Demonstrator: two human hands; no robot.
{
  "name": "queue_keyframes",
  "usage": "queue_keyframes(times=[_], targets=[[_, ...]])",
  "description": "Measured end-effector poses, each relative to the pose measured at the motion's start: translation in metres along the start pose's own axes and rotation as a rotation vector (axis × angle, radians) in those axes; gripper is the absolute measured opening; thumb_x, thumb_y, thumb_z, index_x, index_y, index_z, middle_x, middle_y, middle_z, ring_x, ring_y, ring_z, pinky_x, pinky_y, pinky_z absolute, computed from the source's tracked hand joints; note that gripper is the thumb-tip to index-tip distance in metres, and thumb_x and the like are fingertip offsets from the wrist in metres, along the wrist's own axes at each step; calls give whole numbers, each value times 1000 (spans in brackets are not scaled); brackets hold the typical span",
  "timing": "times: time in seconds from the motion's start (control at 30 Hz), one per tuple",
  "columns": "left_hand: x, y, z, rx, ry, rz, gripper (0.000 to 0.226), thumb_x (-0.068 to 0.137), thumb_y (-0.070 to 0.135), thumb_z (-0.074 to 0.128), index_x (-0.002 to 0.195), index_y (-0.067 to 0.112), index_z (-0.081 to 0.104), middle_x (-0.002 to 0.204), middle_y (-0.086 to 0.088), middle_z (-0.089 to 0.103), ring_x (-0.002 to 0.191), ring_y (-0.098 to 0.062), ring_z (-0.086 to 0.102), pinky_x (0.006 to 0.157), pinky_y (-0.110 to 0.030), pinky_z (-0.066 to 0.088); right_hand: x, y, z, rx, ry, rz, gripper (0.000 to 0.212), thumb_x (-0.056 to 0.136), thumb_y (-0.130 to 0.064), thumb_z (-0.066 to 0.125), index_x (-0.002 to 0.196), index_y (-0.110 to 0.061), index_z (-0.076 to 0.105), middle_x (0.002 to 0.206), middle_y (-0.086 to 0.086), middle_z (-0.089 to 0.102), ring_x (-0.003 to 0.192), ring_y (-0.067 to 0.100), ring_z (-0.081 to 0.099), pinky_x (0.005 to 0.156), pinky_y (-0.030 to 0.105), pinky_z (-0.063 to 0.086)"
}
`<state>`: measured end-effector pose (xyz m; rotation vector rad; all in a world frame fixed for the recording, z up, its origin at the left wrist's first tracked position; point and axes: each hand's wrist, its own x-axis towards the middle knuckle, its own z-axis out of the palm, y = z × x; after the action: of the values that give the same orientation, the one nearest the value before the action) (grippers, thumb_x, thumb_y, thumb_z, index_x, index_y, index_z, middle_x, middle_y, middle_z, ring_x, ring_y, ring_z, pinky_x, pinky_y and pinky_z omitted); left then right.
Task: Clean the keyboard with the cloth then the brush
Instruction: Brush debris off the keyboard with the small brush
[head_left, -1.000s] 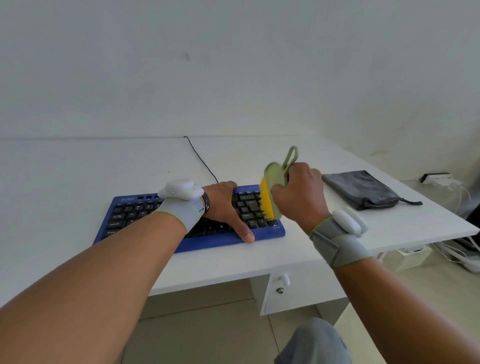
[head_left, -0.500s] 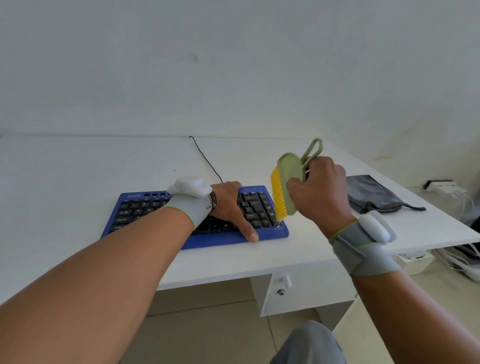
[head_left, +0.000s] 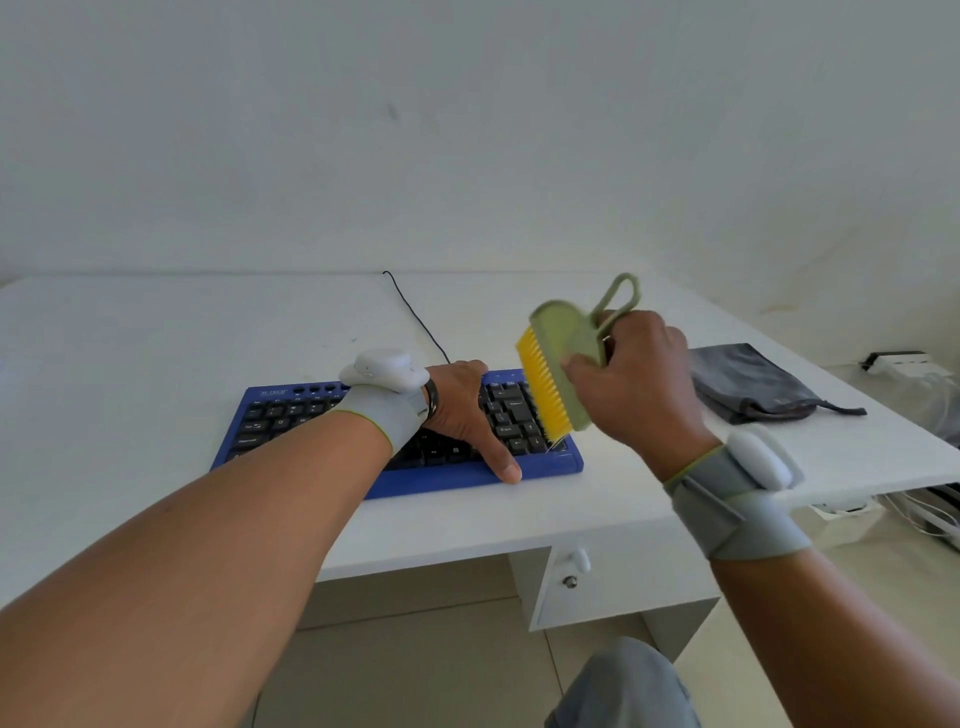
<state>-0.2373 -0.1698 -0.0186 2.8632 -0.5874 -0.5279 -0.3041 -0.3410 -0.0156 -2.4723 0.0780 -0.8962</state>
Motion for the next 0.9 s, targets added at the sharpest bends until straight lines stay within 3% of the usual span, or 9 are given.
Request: queue_keyframes(times=[0.1, 0.2, 0.3, 0.4, 0.5, 0.63, 0.7, 0.8, 0.9], targets=[[1, -1, 2, -4, -5, -7, 136, 53, 67, 85, 157, 22, 9, 161, 5, 23, 147, -20, 27, 117, -42, 19, -11, 6, 15, 7, -54, -38, 19, 79, -27, 64, 88, -11, 66, 67, 5, 56, 71, 35, 57, 63, 41, 49], [4, -2, 2, -14, -6, -8, 136, 50, 67, 86, 156, 22, 14, 158, 5, 30, 143, -20, 33, 115, -43, 21, -13, 22, 7, -107, -87, -50, 22, 78, -27, 66, 96, -15, 68, 74, 9, 61, 75, 34, 57, 63, 32, 40], [4, -2, 1, -22, -3, -2, 135, 52, 66, 87, 156, 21, 13, 158, 5, 29, 144, -20, 32, 116, -42, 21, -7, 31, -8, -222, -36, -67, 17, 78, -24, 65, 91, -13, 68, 76, 13, 64, 77, 38, 57, 62, 32, 37], [4, -2, 1, -16, -4, 1, 135, 54, 65, 86, 157, 20, 11, 161, 4, 24, 146, -21, 28, 117, -42, 20, -8, 20, -15, -76, 26, -79, 9, 77, -23, 68, 80, -15, 65, 66, 7, 61, 68, 34, 57, 59, 33, 43], [6, -3, 2, -23, -2, 13, 136, 51, 67, 86, 156, 23, 13, 161, 3, 23, 146, -22, 28, 116, -41, 21, -13, 3, -7, 70, -32, -82, 10, 77, -20, 71, 72, -17, 62, 53, -3, 52, 53, 22, 51, 50, 28, 37], [5, -4, 2, -26, -1, 6, 135, 52, 66, 87, 157, 23, 13, 160, 5, 26, 146, -20, 29, 116, -41, 18, -12, 14, 9, -82, -71, -36, 19, 78, -26, 65, 95, -17, 69, 70, 7, 60, 71, 33, 57, 61, 32, 43], [4, -5, 1, -30, -7, 4, 136, 53, 65, 86, 157, 22, 10, 161, 4, 25, 146, -21, 28, 117, -42, 18, -6, 16, 6, -113, -16, -15, 19, 78, -25, 63, 94, -15, 68, 69, 9, 58, 72, 38, 57, 61, 34, 43], [3, -4, 1, -20, -5, 6, 135, 55, 66, 85, 157, 21, 9, 162, 3, 22, 147, -22, 26, 117, -43, 17, 1, 6, -1, 22, 2, 0, 12, 79, -22, 67, 87, -12, 66, 65, 4, 58, 65, 31, 58, 59, 35, 47], [3, -3, 3, -14, 5, 1, 132, 53, 67, 85, 156, 22, 15, 160, 5, 26, 145, -21, 29, 116, -44, 19, 2, -5, 7, 69, -148, 68, 18, 76, -21, 70, 91, -11, 65, 77, 7, 64, 70, 26, 61, 60, 35, 53]])
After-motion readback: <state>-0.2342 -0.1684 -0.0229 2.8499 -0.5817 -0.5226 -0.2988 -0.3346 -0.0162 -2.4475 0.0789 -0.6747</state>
